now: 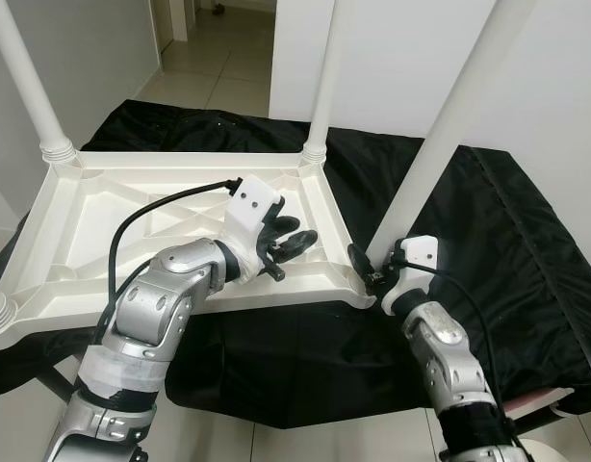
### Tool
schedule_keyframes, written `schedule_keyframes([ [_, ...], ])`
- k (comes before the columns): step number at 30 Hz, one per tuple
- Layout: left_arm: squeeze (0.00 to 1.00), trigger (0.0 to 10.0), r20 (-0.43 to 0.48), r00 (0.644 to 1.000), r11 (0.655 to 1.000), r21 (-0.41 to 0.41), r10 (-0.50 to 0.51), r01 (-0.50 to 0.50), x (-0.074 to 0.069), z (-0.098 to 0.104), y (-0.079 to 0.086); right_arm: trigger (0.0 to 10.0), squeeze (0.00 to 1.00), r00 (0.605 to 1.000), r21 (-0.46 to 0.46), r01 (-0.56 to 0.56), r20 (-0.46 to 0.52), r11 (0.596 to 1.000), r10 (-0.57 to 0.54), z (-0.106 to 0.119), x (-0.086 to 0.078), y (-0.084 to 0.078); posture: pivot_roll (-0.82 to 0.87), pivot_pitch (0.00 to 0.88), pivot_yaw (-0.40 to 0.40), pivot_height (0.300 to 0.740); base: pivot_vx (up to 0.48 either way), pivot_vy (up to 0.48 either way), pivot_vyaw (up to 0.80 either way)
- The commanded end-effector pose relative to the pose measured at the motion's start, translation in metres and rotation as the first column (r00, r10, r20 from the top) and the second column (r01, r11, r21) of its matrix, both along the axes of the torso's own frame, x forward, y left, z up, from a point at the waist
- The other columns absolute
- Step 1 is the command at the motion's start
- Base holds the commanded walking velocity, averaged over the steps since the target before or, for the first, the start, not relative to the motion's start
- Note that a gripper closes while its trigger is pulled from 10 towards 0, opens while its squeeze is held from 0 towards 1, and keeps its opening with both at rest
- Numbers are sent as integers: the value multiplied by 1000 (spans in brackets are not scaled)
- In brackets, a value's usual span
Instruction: Building children table
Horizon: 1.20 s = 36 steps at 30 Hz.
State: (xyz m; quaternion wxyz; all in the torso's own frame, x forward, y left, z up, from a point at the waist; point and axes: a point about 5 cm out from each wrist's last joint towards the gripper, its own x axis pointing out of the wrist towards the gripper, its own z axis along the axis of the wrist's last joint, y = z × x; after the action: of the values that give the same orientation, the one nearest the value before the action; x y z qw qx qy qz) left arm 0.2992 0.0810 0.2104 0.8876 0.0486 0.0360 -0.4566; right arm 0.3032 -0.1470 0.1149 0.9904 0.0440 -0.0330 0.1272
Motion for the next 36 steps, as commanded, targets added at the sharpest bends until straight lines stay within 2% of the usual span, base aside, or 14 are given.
schedule_keyframes([
  [1,0,10000,8,1000,1000,5,0,0,0,1,-1,10000,0,983,0,70,-168,998,-69,-37,-11,-6,86,43,-46,740,0,0,0],
  [3,0,10000,8,1000,1000,2,1,-1,0,1,-2,10000,0,954,132,293,-104,947,-281,-23,-11,-3,87,43,-49,740,0,0,0],
  [5,0,10000,8,1000,1000,2,1,-1,0,1,-2,10000,0,954,132,293,-104,947,-281,-23,-11,-3,87,43,-49,740,0,0,0],
  [6,0,10000,8,1000,1000,1,1,-1,-1,1,-2,10000,0,927,196,372,-121,907,-354,-22,-11,1,92,41,-52,740,0,0,0],
  [8,0,10000,9,1000,1000,0,2,-2,-1,1,-3,10000,0,912,230,410,-128,883,-390,-21,-12,6,95,41,-53,740,0,0,0],
  [18,0,10000,8,1000,1000,-2,2,-2,0,2,-3,10000,0,961,223,274,-40,935,-272,-10,-12,28,92,38,-56,740,0,0,0],
  [19,0,10000,8,1000,1000,-3,2,-2,0,2,-3,10000,800,964,222,264,-31,939,-264,-9,-12,29,91,37,-56,740,0,0,0],
  [20,0,10000,8,1000,1000,-3,2,-2,0,2,-3,10000,800,964,222,264,-31,939,-264,-9,-12,29,91,37,-56,740,0,0,0],
  [21,0,10000,8,1000,1000,-3,2,-2,0,1,-3,10000,1000,967,233,249,-13,940,-253,-7,-13,29,90,37,-56,740,0,0,0],
  [27,0,10000,7,1000,1000,-6,1,-1,-1,1,-4,10000,976,977,181,188,66,965,-202,2,-11,16,86,34,-61,740,0,0,0],
  [28,0,10000,7,1000,1000,-6,0,0,-1,1,-5,10000,0,980,176,170,74,970,-185,4,-10,11,84,32,-61,740,0,0,0],
  [33,0,10000,6,1000,1000,-7,-3,3,-2,0,-6,10000,0,989,131,88,106,987,-102,8,-7,-2,83,28,-61,740,0,0,0],
  [35,0,10000,6,1000,1000,10,-12,12,-3,-4,-11,10000,0,992,54,-46,120,997,39,11,-5,-14,83,25,-58,740,0,0,0],
  [36,0,10000,6,1000,1000,10,-12,12,-3,-4,-11,10000,0,992,54,-46,120,997,39,11,-5,-14,83,25,-58,740,0,0,0],
])
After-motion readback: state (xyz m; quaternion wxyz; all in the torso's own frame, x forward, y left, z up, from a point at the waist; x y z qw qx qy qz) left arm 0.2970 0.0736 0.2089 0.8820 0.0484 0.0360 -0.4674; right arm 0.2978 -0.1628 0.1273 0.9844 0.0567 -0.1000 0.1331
